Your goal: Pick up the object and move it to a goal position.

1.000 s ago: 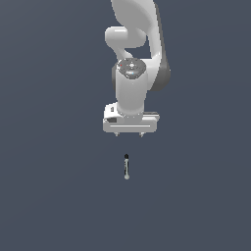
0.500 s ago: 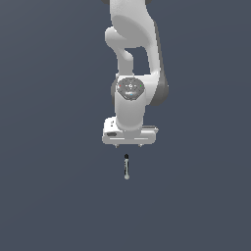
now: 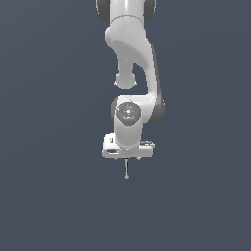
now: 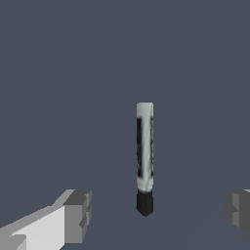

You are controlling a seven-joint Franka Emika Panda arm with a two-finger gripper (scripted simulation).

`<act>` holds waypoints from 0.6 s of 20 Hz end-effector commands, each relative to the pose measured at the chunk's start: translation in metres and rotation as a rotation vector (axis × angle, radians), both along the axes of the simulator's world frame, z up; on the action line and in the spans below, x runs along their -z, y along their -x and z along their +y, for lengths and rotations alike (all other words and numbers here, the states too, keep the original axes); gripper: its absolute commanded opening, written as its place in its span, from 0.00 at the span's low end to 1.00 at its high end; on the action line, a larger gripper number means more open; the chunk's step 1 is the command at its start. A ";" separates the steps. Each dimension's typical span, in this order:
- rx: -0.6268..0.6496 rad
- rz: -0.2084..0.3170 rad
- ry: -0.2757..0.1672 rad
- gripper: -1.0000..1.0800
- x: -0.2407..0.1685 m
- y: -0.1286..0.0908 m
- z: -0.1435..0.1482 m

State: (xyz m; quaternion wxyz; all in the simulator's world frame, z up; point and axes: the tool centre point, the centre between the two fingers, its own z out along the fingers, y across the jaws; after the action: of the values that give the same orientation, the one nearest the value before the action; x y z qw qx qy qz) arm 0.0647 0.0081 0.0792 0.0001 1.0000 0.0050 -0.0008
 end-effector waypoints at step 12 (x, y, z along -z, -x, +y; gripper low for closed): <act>-0.002 -0.001 0.000 0.96 0.022 -0.009 -0.002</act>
State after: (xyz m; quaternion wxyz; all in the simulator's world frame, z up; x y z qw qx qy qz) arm 0.0734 0.0064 0.0593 0.0000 1.0000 0.0060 -0.0002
